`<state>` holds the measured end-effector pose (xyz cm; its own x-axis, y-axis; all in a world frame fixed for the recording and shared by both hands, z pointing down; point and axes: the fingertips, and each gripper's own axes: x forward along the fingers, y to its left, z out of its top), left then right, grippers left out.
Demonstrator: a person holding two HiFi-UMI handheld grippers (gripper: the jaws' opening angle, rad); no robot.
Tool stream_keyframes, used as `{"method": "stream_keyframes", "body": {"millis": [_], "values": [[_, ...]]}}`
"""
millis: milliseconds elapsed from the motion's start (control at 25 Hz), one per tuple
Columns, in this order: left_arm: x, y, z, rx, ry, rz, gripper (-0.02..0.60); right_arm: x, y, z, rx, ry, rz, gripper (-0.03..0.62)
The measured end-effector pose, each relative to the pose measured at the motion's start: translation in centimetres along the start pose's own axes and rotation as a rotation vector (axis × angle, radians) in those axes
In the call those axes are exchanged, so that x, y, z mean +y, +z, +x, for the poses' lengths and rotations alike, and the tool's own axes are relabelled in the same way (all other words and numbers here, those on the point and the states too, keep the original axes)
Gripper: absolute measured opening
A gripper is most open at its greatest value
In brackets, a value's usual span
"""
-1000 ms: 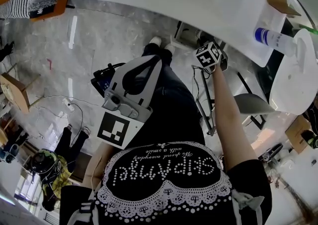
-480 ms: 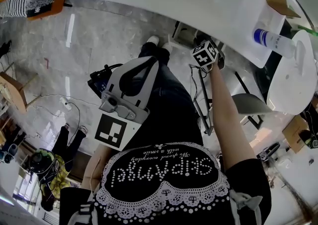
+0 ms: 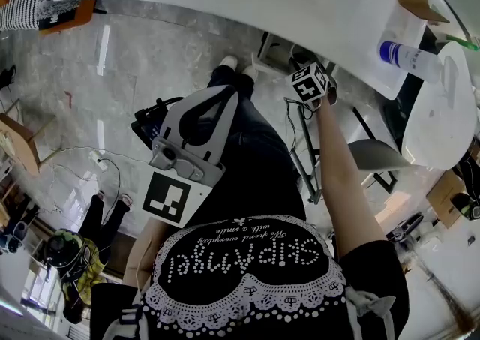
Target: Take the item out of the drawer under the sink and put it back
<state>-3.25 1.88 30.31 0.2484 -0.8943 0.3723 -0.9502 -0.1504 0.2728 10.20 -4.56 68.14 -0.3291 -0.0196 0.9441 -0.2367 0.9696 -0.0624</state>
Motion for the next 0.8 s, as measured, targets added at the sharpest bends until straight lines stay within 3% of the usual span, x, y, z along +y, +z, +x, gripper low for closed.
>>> {"method": "stream_keyframes", "body": {"millis": [800], "values": [[0.2,0.4,-1.9,-0.036,-0.014,0.006,0.005,0.9,0.7,-2.1,-0.049,-0.059,0.06,0.028]]}}
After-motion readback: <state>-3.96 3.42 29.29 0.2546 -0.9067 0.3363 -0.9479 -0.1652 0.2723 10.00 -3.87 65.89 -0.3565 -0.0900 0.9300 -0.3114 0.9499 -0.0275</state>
